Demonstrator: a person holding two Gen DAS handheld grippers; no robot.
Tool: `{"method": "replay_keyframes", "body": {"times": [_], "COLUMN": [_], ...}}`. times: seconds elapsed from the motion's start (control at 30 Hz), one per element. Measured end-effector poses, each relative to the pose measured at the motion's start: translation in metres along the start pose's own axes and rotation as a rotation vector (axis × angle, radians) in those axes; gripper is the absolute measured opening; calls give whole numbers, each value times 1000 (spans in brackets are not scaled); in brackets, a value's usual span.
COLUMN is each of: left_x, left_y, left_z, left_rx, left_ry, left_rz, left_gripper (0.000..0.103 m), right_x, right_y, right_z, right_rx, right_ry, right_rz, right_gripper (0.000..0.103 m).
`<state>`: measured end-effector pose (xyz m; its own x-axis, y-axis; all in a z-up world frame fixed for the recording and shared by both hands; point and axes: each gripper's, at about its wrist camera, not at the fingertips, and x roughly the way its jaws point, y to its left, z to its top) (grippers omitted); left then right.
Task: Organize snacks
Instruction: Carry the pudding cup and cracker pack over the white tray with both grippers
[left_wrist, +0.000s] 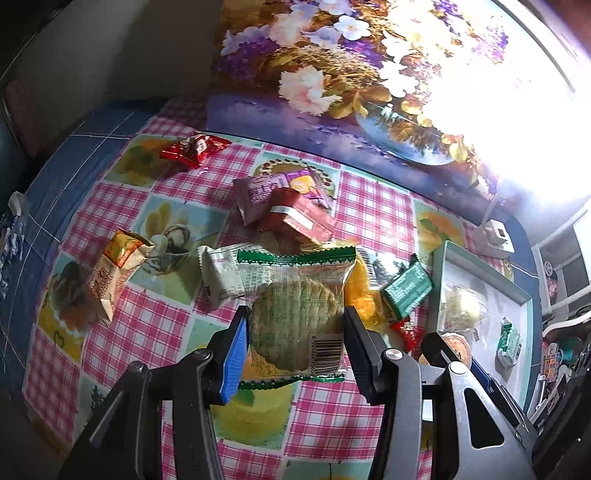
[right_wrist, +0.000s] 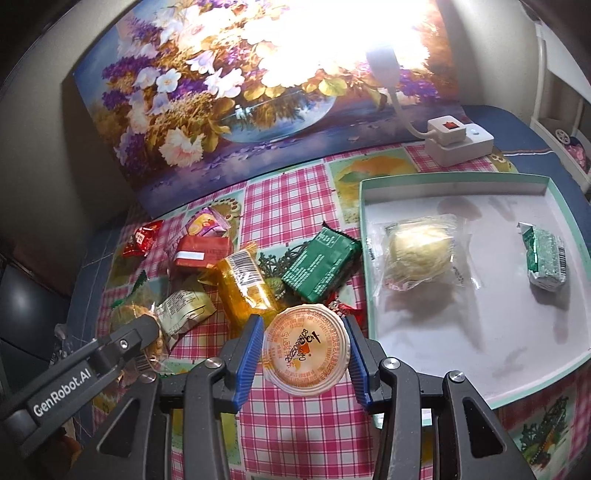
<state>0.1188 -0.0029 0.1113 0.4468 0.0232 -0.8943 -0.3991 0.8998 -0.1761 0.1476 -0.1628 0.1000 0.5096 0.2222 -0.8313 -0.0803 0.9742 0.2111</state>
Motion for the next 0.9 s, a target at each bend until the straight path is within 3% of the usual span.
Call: {"method": "replay_keyframes", "body": {"times": [0.23, 0.6, 0.9], "left_x": [-2, 12, 36], "left_y": [-27, -94, -140], "left_z": [-5, -25, -38], "left_rx": [50, 177, 288], "left_ry": [8, 72, 139], "left_rz": [-49, -157, -181], "left_gripper": [51, 51, 51], "right_x": [-13, -25, -32], "right_y": [-23, -107, -150], "right_z": [11, 17, 16], "right_rx": [61, 256, 349], "right_ry": [-23, -25, -15], "right_rz": [-23, -135, -206], "right_gripper": [46, 46, 46]}}
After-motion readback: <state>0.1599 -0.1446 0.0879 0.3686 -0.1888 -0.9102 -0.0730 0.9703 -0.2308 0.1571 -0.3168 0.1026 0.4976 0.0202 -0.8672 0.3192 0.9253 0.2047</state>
